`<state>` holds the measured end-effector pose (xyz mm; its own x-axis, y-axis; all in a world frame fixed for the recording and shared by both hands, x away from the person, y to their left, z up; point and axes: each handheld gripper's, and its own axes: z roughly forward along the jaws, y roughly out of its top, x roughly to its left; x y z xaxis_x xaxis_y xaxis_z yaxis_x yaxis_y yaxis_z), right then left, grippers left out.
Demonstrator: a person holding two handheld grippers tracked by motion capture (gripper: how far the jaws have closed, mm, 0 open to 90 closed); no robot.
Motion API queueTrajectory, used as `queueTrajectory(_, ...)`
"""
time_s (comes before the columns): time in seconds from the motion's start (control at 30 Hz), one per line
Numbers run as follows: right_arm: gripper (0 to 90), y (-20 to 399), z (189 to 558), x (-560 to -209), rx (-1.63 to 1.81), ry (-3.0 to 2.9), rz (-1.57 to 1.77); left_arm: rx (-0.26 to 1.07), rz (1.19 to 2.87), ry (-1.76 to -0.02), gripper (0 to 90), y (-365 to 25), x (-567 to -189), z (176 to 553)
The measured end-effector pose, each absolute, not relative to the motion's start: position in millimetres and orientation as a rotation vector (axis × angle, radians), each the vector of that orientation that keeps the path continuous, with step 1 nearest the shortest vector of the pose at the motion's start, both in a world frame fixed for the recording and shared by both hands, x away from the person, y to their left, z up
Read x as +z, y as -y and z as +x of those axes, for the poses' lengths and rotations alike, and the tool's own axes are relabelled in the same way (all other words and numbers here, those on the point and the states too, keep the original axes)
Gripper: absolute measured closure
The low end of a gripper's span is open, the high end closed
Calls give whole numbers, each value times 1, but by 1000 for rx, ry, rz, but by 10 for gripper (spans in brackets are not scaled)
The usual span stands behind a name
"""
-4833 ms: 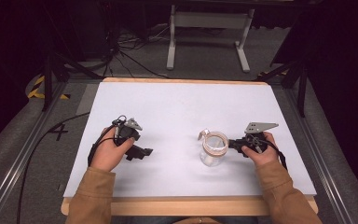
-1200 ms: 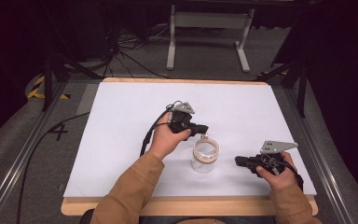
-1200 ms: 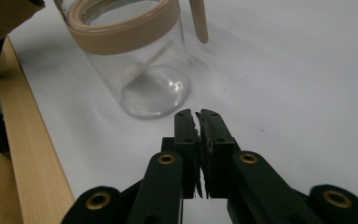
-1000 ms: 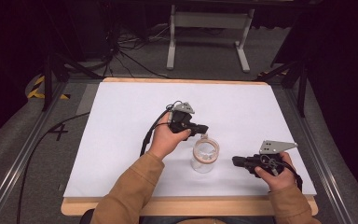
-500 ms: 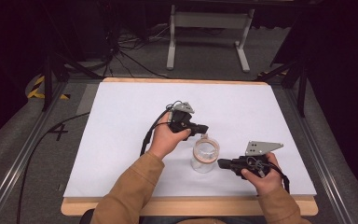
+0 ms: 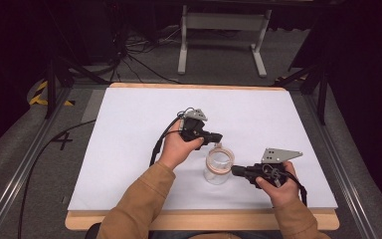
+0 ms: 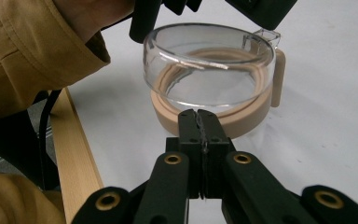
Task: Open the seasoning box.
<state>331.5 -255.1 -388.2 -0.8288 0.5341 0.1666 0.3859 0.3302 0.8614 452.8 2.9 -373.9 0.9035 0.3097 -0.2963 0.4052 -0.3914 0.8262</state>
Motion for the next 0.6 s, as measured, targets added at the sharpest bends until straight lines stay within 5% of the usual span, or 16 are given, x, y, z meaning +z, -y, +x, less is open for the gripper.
queueTrajectory(0.6,900,255,331,-387,1494,-2432,828,-33,1981,-536,849,-18,-366,450)
